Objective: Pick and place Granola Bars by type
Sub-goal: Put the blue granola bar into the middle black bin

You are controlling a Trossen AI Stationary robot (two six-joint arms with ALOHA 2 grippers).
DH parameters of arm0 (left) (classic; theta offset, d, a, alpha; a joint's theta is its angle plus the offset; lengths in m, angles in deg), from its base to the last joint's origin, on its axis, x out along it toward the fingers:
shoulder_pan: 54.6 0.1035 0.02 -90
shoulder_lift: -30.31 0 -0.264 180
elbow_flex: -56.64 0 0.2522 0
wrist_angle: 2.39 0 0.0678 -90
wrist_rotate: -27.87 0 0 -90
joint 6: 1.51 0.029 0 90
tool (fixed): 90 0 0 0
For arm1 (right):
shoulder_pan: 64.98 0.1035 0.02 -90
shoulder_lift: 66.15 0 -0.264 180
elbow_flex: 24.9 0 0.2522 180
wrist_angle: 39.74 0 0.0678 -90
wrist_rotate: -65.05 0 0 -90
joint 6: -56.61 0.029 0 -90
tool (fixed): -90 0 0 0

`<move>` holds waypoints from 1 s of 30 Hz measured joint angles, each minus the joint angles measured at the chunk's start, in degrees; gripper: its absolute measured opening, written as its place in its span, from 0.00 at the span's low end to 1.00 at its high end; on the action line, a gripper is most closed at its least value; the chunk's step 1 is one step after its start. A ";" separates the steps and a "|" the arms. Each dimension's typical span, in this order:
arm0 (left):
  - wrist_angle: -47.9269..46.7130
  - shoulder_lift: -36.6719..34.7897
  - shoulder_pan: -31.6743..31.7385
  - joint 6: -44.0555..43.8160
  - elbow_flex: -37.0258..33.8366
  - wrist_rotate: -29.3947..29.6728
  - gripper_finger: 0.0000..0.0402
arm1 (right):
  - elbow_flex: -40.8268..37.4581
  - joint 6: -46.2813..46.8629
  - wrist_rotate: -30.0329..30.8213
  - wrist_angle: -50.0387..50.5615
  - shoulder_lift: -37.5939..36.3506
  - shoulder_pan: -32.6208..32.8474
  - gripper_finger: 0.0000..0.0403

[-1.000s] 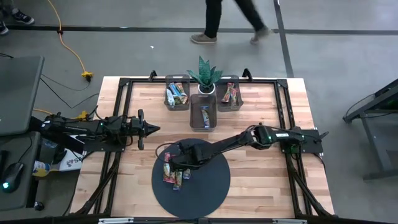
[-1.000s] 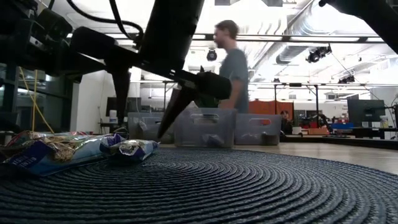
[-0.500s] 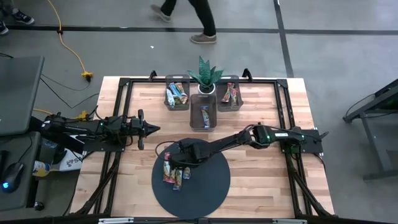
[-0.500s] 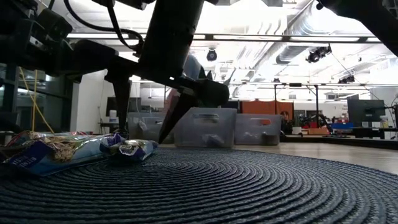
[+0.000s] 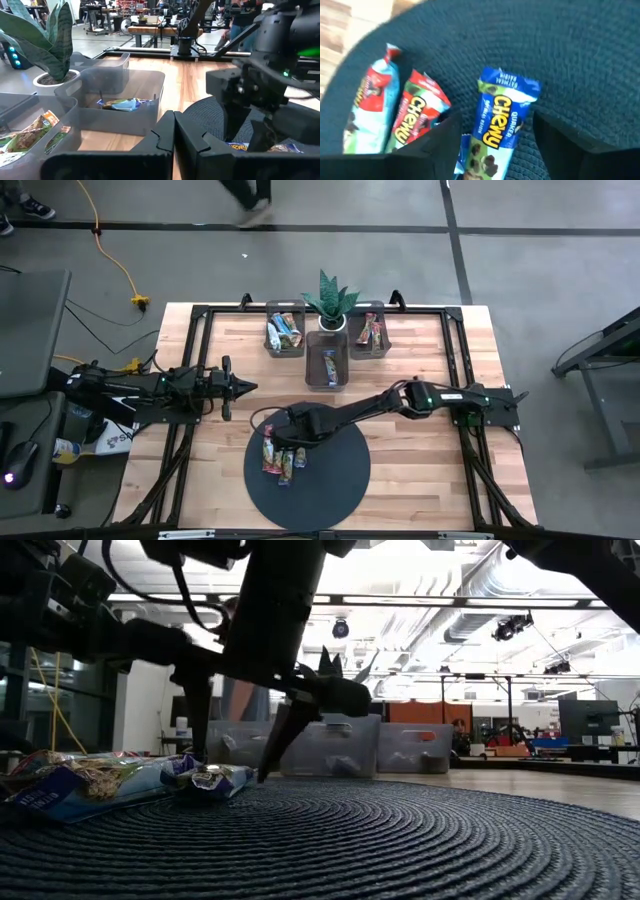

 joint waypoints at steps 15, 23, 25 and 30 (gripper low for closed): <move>0.02 0.00 0.01 0.00 0.00 0.00 0.00 | 0.13 0.02 -1.00 -0.19 0.89 0.00 0.51; 0.02 -0.01 0.01 0.01 0.00 0.00 0.00 | 0.07 -0.78 -1.14 0.18 0.96 0.00 0.39; 0.01 0.01 0.01 0.00 -0.02 -0.01 0.00 | 0.07 -0.88 -1.19 0.20 0.98 0.00 0.36; 0.00 -0.01 0.01 0.00 -0.01 0.00 0.00 | 0.04 -0.98 -1.20 0.33 0.98 0.00 0.33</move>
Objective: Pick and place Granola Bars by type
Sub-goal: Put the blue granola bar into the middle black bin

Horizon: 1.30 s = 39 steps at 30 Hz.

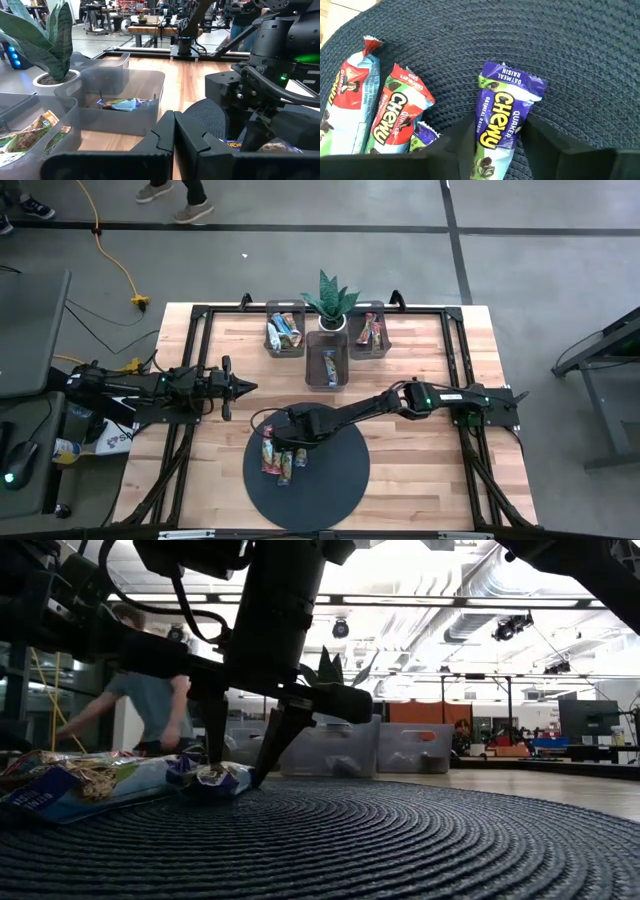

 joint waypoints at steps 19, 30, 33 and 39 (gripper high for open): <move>0.00 0.00 0.00 -0.01 -0.01 0.00 0.00 | -0.02 -0.07 -0.46 0.35 0.02 0.00 0.32; 0.00 0.02 -0.02 0.01 0.01 0.00 0.00 | -0.04 -0.07 -0.51 0.26 0.04 0.00 0.32; 0.01 0.02 0.00 -0.01 -0.01 -0.01 0.00 | -0.07 -0.07 -0.52 0.21 0.04 0.00 0.32; 0.01 0.01 -0.01 -0.01 -0.01 0.00 0.00 | -0.09 -0.21 -0.35 -1.12 -0.08 0.00 0.32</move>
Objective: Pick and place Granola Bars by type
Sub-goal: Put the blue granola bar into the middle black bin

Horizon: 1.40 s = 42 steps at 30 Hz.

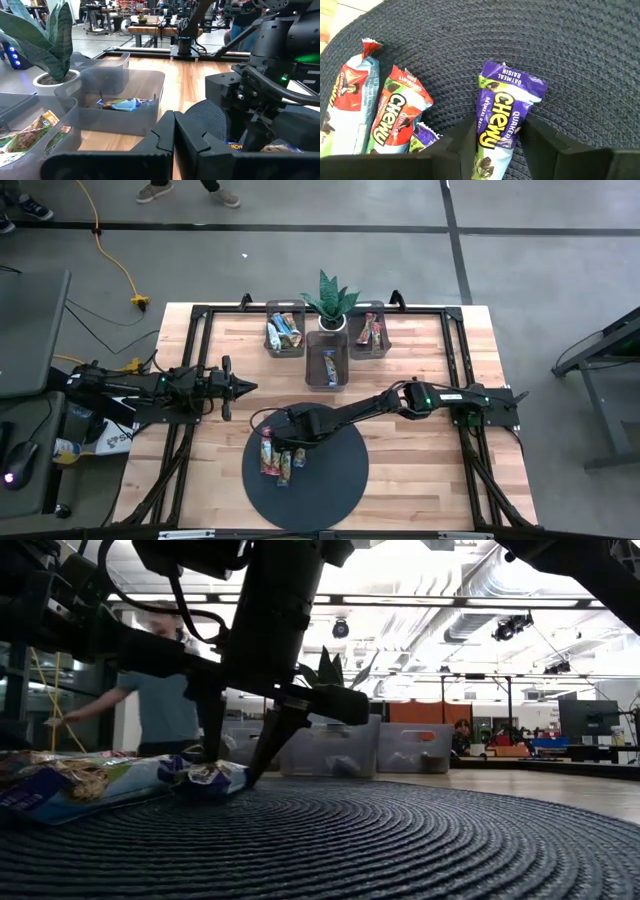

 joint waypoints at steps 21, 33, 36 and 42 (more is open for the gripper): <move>0.01 -0.01 -0.01 0.02 0.02 -0.02 0.00 | -0.04 -2.92 4.69 -3.15 -4.03 -0.33 0.32; -0.01 0.00 0.00 0.02 0.00 -0.02 0.00 | -0.04 -4.30 4.54 -3.40 -4.22 -0.35 0.21; -0.01 0.01 0.01 0.00 0.00 -0.02 0.00 | -0.02 -4.40 4.54 -3.44 -4.22 -0.35 0.17; 0.01 0.00 0.01 0.00 0.00 -0.02 0.00 | 0.02 -5.43 4.00 -4.11 -4.22 -0.35 0.14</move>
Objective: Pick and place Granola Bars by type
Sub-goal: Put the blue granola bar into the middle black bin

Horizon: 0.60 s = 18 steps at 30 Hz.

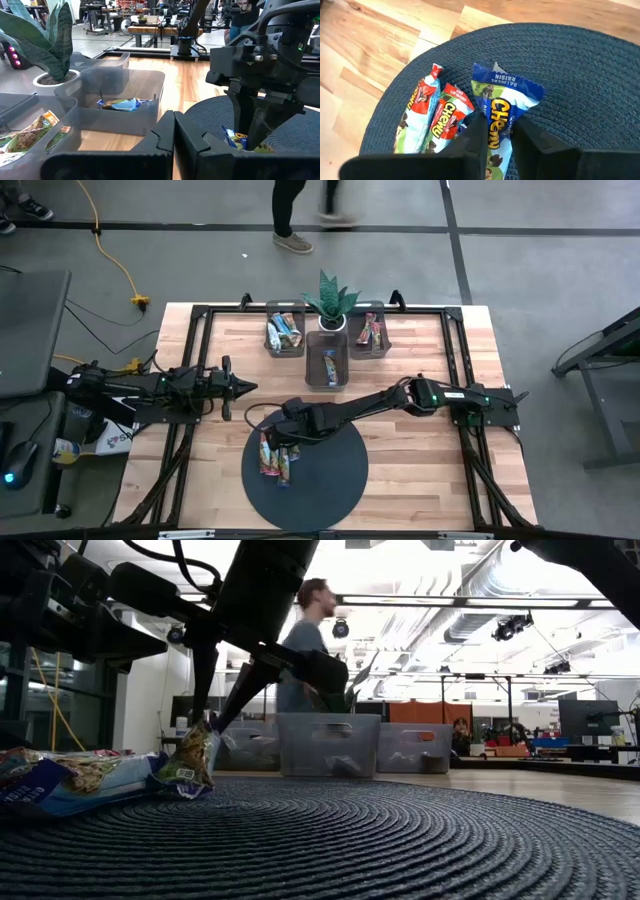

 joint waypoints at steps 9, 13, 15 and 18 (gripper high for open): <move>-0.02 0.01 -0.01 0.01 0.02 0.00 0.00 | 0.00 -1.08 -0.93 -1.18 -1.18 0.00 0.14; -0.04 0.00 -0.01 0.01 0.01 0.01 0.00 | 0.09 -2.64 -0.41 -1.05 -3.16 0.00 0.14; 0.10 0.01 -0.01 0.02 0.00 0.00 0.00 | 0.09 -3.57 0.40 -0.96 -4.39 0.00 0.14; 0.04 -0.01 0.00 0.00 0.00 0.00 0.00 | 0.09 -4.87 1.72 -0.87 -6.65 0.00 0.14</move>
